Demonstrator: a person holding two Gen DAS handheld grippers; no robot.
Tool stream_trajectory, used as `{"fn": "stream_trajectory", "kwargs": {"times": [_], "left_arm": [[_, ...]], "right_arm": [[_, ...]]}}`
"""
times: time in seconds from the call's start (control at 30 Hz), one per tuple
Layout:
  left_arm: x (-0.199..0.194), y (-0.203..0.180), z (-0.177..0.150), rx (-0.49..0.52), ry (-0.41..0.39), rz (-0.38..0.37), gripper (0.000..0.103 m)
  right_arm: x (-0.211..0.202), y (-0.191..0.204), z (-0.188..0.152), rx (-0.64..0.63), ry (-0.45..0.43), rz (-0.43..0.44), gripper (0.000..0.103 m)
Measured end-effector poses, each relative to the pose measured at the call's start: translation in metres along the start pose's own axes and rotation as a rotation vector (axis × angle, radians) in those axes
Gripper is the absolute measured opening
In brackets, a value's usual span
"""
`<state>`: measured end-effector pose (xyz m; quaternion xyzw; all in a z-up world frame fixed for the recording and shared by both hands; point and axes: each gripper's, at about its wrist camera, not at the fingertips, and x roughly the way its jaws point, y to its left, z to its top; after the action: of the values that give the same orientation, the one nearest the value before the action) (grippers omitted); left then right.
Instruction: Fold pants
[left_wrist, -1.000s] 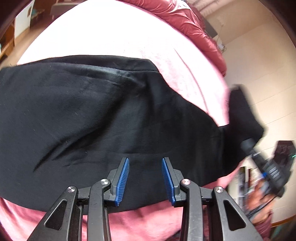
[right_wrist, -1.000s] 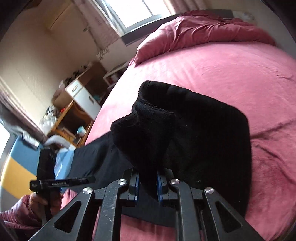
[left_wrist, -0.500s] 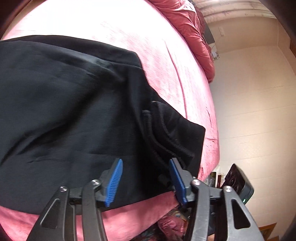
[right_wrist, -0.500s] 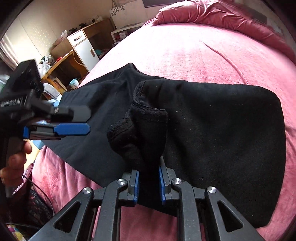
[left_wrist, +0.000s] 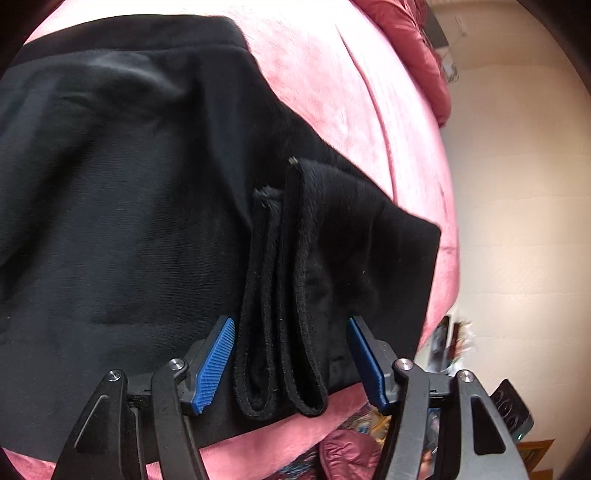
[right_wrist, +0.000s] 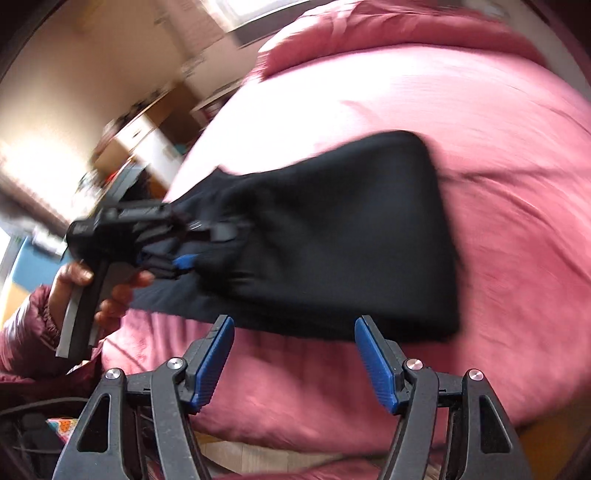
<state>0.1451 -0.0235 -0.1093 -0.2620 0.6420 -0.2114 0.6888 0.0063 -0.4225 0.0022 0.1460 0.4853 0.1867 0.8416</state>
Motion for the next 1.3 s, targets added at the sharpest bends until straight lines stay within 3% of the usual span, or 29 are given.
{"fn": "stream_trajectory", "kwargs": {"times": [0.03, 0.07, 0.13, 0.3, 0.5, 0.57, 0.77, 0.87, 0.93, 1.13, 1.27, 1.3], "left_arm": [[0.003, -0.007, 0.003, 0.02, -0.001, 0.004, 0.049], [0.005, -0.012, 0.004, 0.05, 0.002, 0.016, 0.027], [0.004, -0.023, 0.002, 0.108, -0.011, 0.058, 0.022], [-0.032, -0.054, 0.007, 0.188, -0.09, -0.042, 0.018], [-0.096, -0.113, 0.016, 0.301, -0.19, -0.171, 0.016], [-0.102, -0.132, 0.025, 0.328, -0.206, -0.197, 0.015], [-0.119, -0.145, 0.025, 0.346, -0.26, -0.237, 0.014], [-0.13, -0.122, 0.019, 0.305, -0.283, -0.226, 0.014], [-0.125, -0.096, 0.012, 0.273, -0.278, -0.198, 0.014], [-0.079, 0.007, -0.004, 0.115, -0.212, -0.036, 0.014], [-0.043, 0.056, -0.017, 0.019, -0.136, 0.031, 0.013], [-0.039, 0.062, -0.02, 0.006, -0.14, 0.016, 0.013]], "right_arm": [[-0.006, -0.011, -0.003, 0.03, -0.007, -0.031, 0.07], [-0.01, -0.018, -0.004, 0.058, -0.01, -0.055, 0.07], [-0.02, -0.04, -0.013, 0.123, -0.01, -0.109, 0.071], [-0.031, -0.07, -0.031, 0.224, 0.002, -0.155, 0.073], [-0.017, -0.054, -0.022, 0.196, -0.011, -0.145, 0.083], [-0.007, -0.046, -0.017, 0.182, -0.021, -0.151, 0.086], [0.01, -0.047, 0.001, 0.259, -0.092, -0.272, 0.086], [0.014, -0.061, 0.001, 0.336, -0.103, -0.348, 0.085], [0.02, -0.062, -0.003, 0.328, -0.091, -0.352, 0.084], [0.036, -0.061, -0.014, 0.306, -0.033, -0.363, 0.085], [0.047, -0.055, -0.016, 0.261, -0.011, -0.38, 0.086], [0.049, -0.054, -0.017, 0.249, -0.004, -0.385, 0.087]]}}
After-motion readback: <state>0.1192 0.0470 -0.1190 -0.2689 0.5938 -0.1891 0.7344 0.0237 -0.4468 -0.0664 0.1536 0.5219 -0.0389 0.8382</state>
